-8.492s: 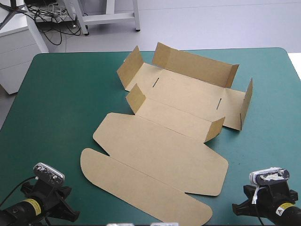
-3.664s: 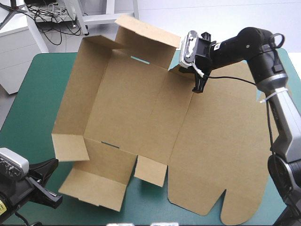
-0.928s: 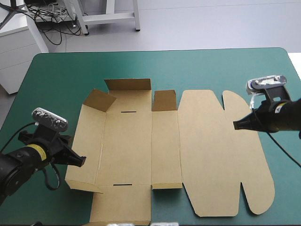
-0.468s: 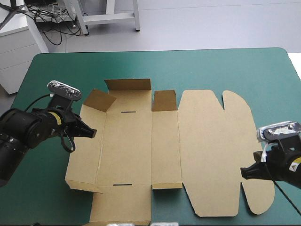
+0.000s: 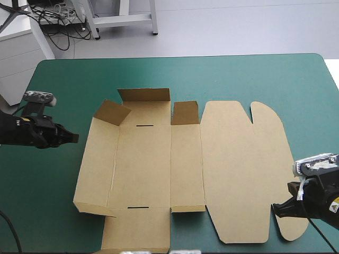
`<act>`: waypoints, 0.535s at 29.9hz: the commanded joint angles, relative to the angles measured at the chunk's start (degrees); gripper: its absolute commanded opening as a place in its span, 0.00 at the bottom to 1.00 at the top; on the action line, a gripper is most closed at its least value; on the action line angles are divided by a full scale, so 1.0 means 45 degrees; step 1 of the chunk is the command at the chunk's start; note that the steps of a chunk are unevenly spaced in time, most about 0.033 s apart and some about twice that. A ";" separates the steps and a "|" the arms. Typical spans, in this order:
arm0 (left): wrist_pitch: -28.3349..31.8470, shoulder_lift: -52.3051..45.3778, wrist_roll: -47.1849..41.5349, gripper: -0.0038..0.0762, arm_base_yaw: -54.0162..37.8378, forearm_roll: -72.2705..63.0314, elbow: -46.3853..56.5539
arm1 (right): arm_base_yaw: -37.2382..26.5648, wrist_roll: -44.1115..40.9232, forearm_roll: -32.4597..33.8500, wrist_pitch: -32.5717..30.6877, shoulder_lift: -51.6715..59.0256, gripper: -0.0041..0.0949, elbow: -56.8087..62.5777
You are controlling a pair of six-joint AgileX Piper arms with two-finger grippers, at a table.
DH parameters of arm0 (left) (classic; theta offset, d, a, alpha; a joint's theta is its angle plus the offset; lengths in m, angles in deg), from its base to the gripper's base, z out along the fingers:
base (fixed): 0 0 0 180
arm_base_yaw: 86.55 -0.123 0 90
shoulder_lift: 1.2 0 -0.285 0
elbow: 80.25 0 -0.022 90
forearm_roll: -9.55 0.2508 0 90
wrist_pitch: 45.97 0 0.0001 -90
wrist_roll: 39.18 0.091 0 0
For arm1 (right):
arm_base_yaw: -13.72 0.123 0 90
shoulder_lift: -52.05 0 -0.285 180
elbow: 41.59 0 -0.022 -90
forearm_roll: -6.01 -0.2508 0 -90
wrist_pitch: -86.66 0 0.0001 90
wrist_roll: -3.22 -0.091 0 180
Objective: Fold the box
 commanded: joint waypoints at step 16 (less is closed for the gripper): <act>-0.0632 -0.0235 -0.0042 0.23 -0.3497 -0.1549 0.0351 | -0.0133 0.0201 0.0434 0.0728 0.0040 0.02 -0.0098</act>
